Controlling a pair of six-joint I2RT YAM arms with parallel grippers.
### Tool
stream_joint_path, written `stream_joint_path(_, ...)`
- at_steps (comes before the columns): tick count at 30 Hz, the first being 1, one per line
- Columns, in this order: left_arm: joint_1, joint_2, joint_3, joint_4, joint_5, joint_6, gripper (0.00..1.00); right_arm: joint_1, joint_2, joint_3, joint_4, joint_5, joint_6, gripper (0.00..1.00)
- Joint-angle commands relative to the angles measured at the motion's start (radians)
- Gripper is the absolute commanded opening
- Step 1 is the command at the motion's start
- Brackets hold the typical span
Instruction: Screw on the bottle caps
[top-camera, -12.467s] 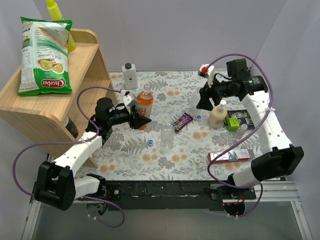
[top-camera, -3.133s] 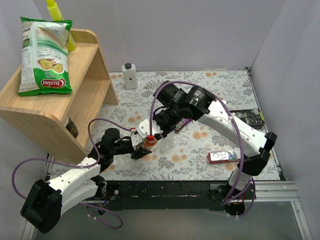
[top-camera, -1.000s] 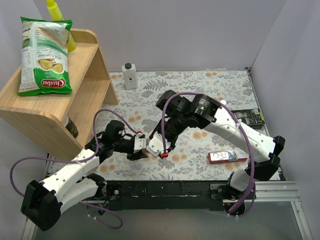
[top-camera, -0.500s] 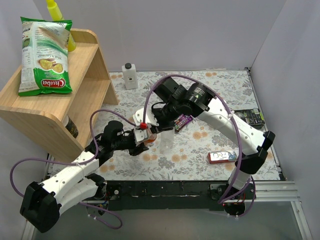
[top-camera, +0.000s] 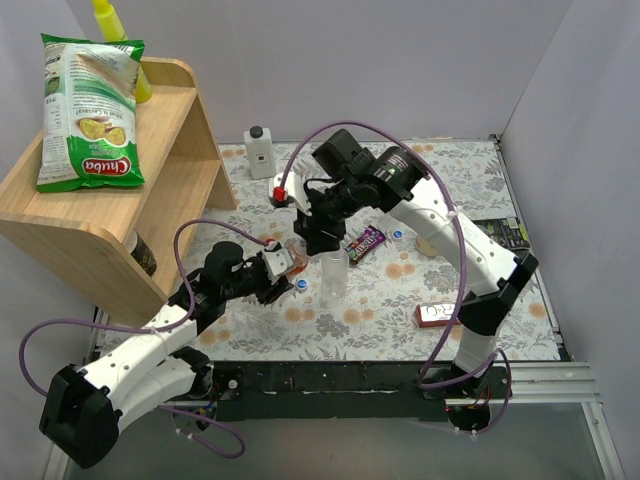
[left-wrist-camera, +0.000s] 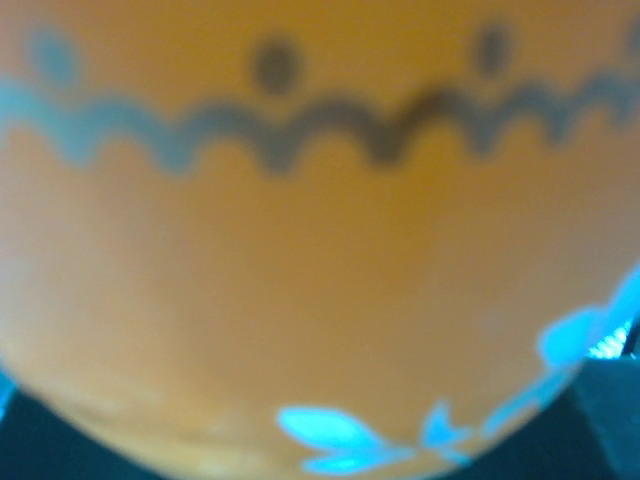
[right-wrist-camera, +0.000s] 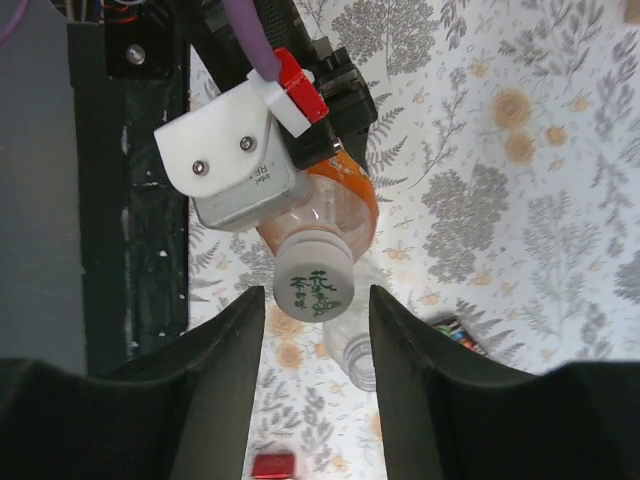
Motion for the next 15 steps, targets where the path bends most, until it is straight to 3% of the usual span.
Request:
stream_joint_path(1, 0.002, -0.043, 0.056, -0.127, 0.164, 0.108, 0.00, 0.001, -0.172, -0.087, -0.038, -0.019, -0.248, 0.55)
stream_joint_path(3, 0.002, -0.055, 0.072, -0.195, 0.229, 0.212, 0.00, 0.021, -0.296, -0.198, -0.005, -0.013, -0.424, 0.56)
stream_joint_path(7, 0.002, -0.031, 0.110, -0.322, 0.312, 0.331, 0.00, 0.090, -0.440, -0.469, 0.129, 0.080, -0.593, 0.58)
stream_joint_path(15, 0.002, 0.057, 0.193, -0.398, 0.357, 0.389, 0.00, 0.174, -0.411, -0.451, 0.186, 0.044, -0.687, 0.57)
